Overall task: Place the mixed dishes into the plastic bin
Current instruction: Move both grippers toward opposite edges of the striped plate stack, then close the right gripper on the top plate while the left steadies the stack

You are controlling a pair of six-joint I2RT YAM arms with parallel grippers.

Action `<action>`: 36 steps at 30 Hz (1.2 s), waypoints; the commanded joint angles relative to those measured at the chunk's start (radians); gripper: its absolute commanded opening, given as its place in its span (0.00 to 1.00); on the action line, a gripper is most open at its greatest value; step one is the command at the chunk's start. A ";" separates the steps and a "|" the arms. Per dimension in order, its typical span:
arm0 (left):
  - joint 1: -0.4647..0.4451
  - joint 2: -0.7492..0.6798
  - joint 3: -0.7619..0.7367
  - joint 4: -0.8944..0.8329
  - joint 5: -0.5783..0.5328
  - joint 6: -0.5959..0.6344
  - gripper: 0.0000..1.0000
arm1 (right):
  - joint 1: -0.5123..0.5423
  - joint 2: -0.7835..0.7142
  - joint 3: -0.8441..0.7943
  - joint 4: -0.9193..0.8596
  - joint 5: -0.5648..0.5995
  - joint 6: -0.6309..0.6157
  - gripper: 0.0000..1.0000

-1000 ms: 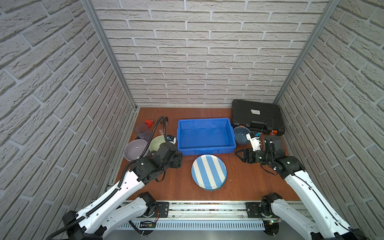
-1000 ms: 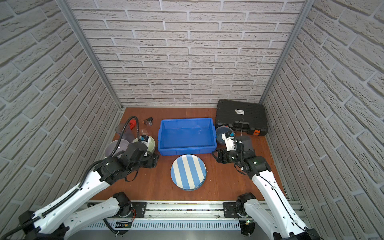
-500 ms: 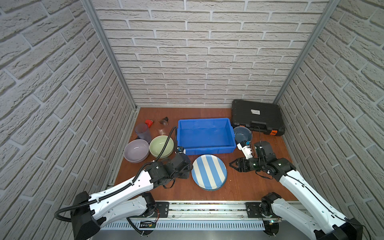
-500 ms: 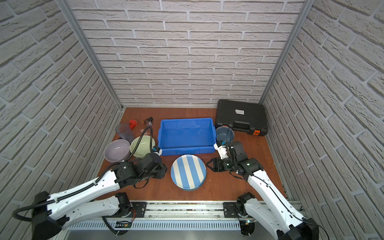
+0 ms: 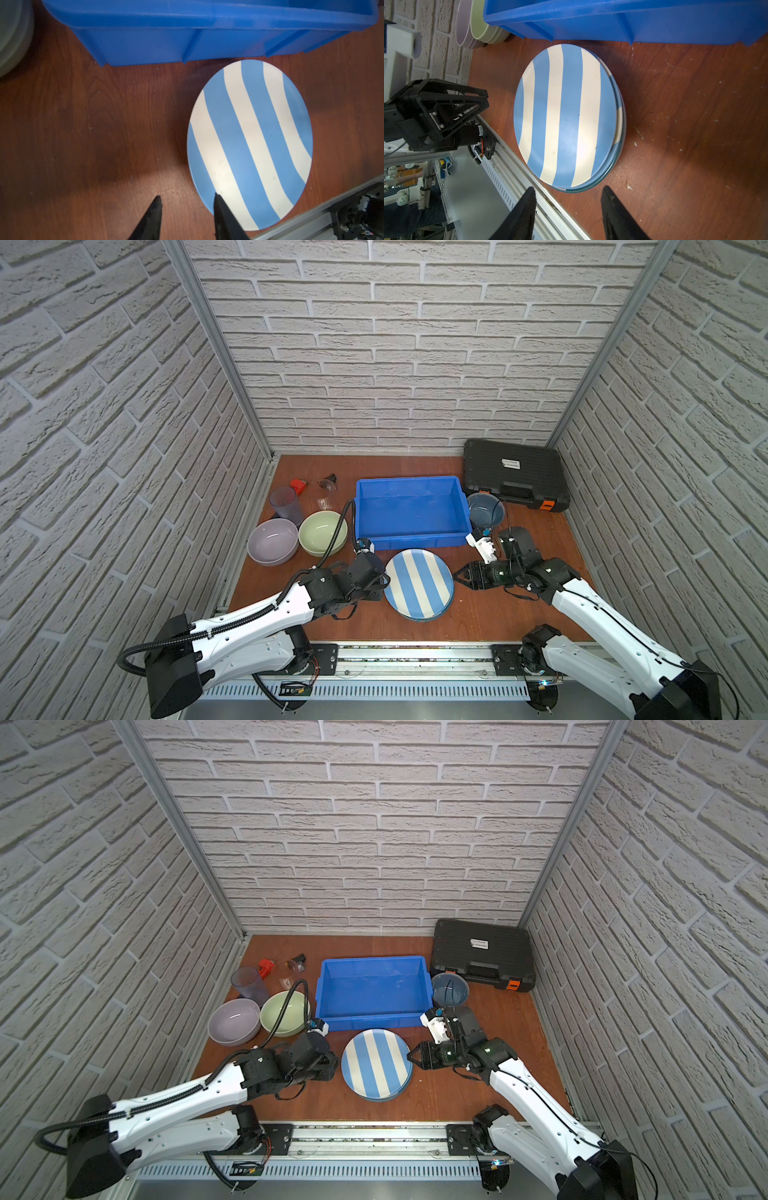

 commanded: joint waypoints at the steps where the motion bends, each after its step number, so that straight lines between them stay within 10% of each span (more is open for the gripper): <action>1: -0.011 0.018 -0.029 0.076 0.005 -0.021 0.38 | 0.020 0.012 -0.014 0.061 -0.008 0.020 0.51; 36: -0.028 0.165 -0.113 0.226 -0.022 -0.060 0.17 | 0.128 0.283 -0.111 0.307 0.111 0.100 0.26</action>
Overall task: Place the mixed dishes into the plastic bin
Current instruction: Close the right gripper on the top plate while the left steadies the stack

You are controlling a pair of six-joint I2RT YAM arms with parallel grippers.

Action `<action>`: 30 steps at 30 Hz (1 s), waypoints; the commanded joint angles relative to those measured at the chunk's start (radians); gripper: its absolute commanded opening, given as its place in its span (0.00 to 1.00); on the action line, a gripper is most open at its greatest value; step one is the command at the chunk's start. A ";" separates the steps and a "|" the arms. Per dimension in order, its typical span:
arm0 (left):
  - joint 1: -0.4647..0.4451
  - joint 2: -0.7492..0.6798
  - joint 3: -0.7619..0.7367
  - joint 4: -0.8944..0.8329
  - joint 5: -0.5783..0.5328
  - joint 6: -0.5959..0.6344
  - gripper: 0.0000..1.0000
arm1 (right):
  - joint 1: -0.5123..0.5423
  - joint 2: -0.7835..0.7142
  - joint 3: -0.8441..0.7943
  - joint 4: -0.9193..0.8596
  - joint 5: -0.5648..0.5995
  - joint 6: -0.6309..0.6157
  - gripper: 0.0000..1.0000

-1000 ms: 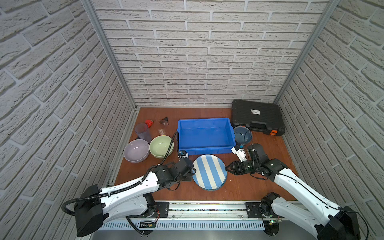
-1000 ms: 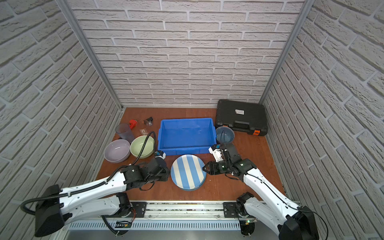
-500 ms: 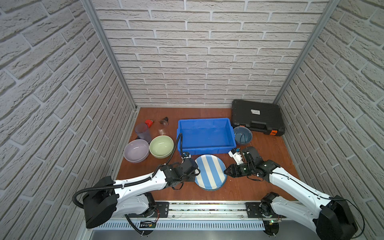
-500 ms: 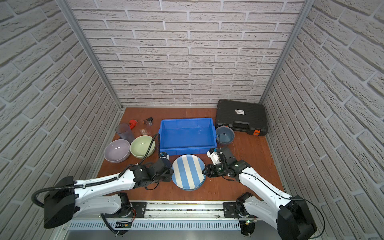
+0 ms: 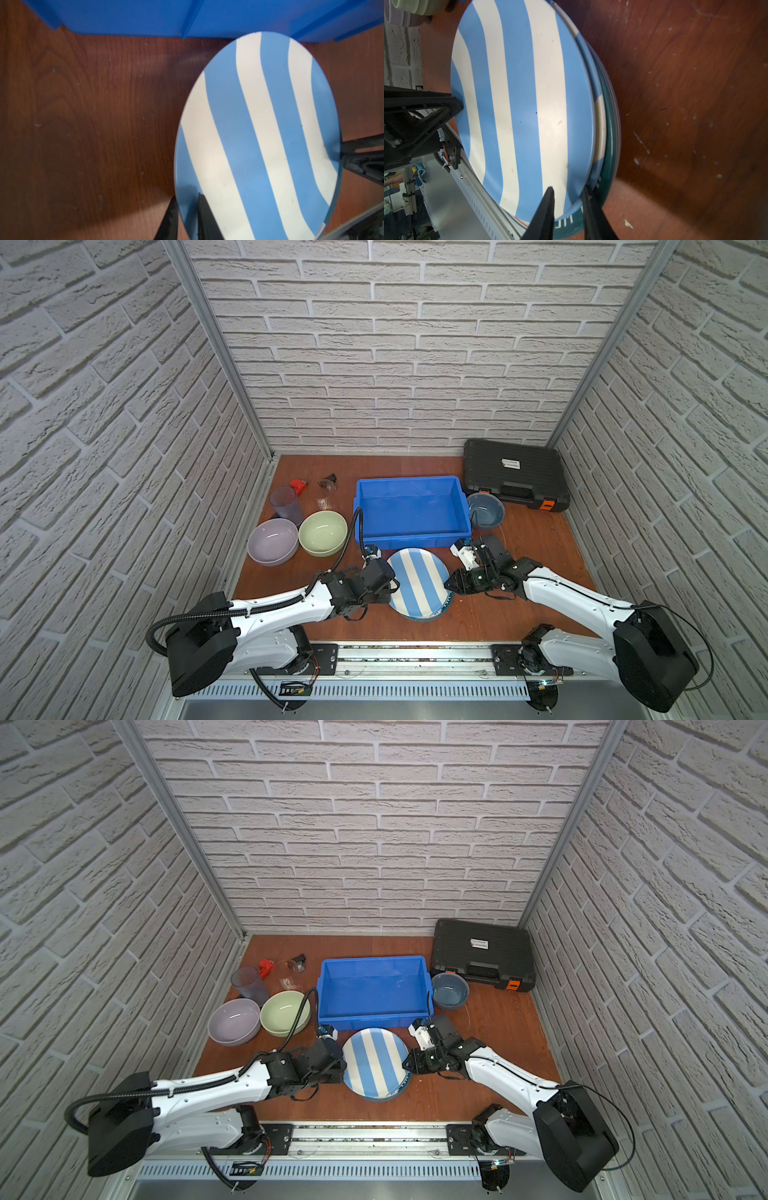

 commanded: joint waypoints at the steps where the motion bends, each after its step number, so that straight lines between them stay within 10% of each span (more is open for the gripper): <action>1: -0.004 0.002 -0.025 0.004 -0.018 0.009 0.17 | 0.018 0.023 -0.001 0.040 0.024 0.011 0.26; 30: -0.006 -0.084 -0.100 0.121 0.114 0.095 0.00 | 0.078 -0.016 -0.020 0.262 -0.102 0.132 0.21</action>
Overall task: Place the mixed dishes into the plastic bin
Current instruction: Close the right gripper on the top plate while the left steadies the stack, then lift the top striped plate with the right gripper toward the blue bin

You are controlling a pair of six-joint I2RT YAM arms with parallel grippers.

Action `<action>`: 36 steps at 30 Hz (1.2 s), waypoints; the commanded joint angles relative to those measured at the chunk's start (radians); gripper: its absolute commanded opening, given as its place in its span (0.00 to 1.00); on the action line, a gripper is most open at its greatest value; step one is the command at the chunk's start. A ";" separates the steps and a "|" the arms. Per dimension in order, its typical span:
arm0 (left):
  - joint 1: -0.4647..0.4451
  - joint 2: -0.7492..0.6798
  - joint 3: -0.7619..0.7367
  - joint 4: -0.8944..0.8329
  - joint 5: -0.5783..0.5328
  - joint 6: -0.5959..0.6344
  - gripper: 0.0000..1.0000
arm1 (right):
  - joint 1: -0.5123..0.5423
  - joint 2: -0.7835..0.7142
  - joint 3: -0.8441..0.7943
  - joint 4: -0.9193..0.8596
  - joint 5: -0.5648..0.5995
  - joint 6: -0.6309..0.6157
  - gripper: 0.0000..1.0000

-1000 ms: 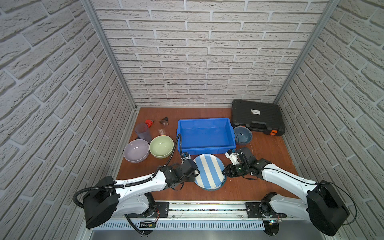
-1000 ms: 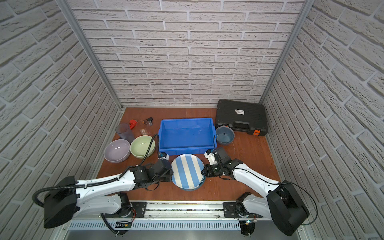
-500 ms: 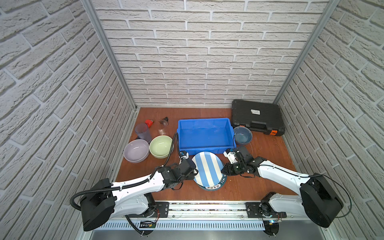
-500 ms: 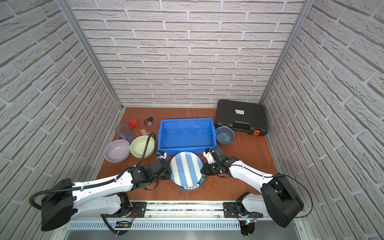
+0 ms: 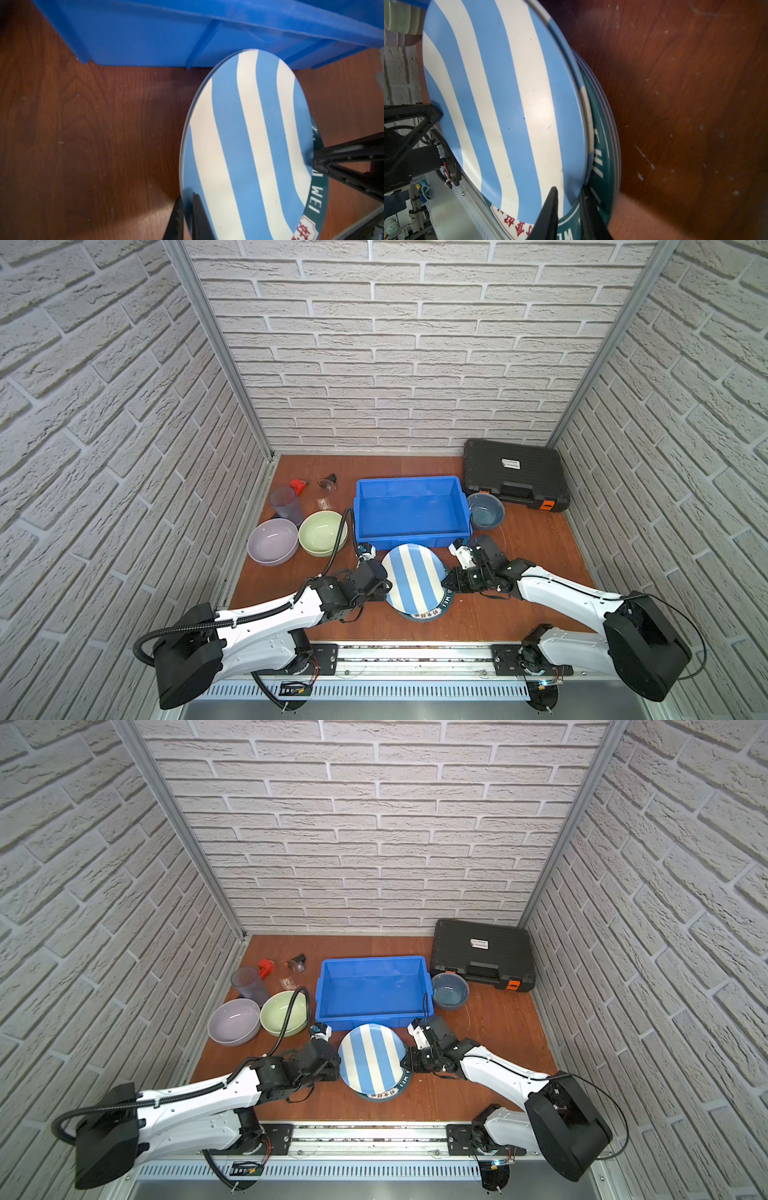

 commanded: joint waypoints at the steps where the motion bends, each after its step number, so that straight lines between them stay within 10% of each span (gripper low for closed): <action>1: -0.021 0.014 -0.024 0.045 0.143 0.078 0.00 | 0.040 -0.065 -0.002 0.165 -0.129 0.024 0.21; 36: -0.021 0.095 0.001 0.113 0.258 0.140 0.00 | 0.040 -0.351 -0.081 0.206 -0.143 0.044 0.23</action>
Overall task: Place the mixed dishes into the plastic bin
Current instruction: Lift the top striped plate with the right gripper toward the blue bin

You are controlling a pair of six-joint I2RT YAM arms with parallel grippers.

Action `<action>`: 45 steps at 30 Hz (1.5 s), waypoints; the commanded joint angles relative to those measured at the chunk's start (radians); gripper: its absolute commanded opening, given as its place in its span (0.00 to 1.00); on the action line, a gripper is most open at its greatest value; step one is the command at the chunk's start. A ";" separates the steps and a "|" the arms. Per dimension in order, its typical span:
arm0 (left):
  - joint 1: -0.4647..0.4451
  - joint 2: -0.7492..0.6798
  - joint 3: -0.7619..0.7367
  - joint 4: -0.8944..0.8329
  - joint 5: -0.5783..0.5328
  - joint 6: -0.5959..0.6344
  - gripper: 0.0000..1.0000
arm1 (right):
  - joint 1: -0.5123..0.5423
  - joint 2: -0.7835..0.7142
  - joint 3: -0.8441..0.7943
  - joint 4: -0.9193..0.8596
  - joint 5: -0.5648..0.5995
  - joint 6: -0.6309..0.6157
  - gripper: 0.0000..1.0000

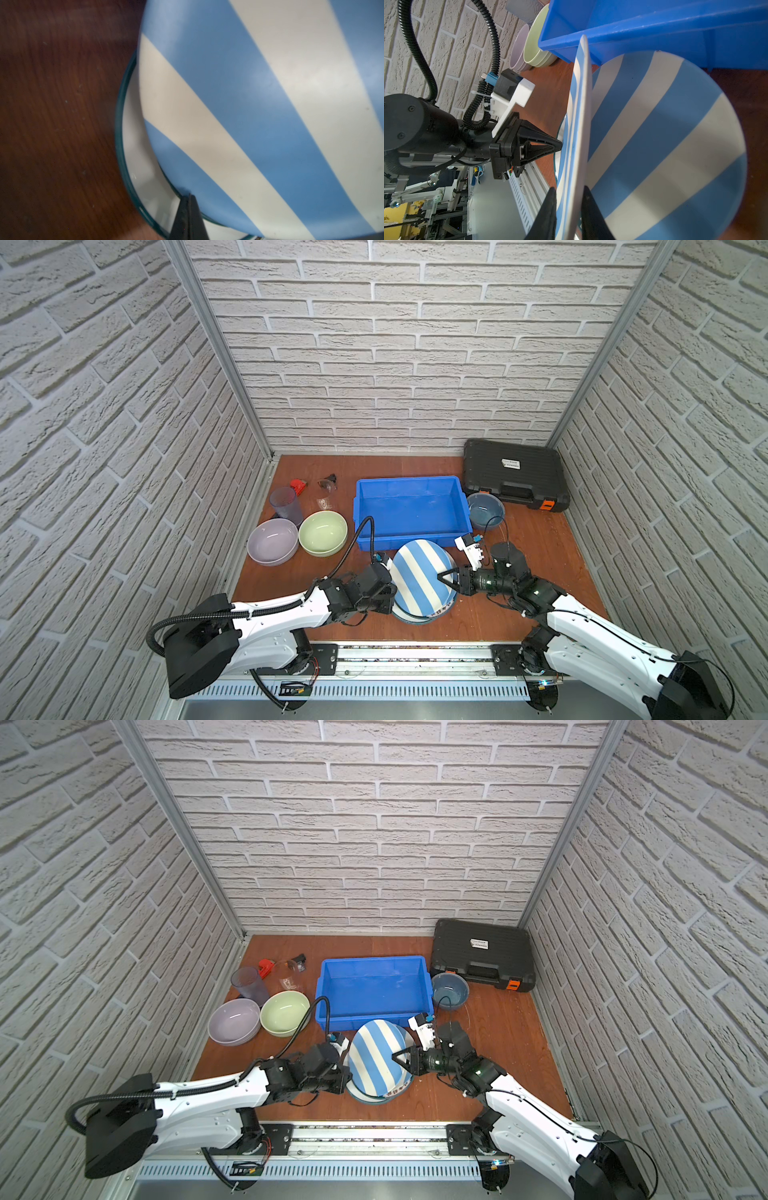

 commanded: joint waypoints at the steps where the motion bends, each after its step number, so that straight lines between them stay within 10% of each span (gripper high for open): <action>1: -0.004 0.012 0.025 0.017 0.018 0.025 0.00 | 0.010 0.011 0.027 0.017 -0.018 -0.027 0.23; 17: -0.001 -0.200 0.057 -0.215 -0.140 -0.009 0.00 | 0.009 0.038 0.100 -0.137 0.108 -0.027 0.06; 27: 0.028 -0.366 0.078 -0.390 -0.231 -0.021 0.33 | 0.009 0.037 0.254 -0.233 0.058 -0.023 0.06; 45: 0.057 -0.301 0.169 -0.464 -0.310 -0.005 0.52 | -0.082 0.228 0.658 -0.396 0.300 -0.133 0.06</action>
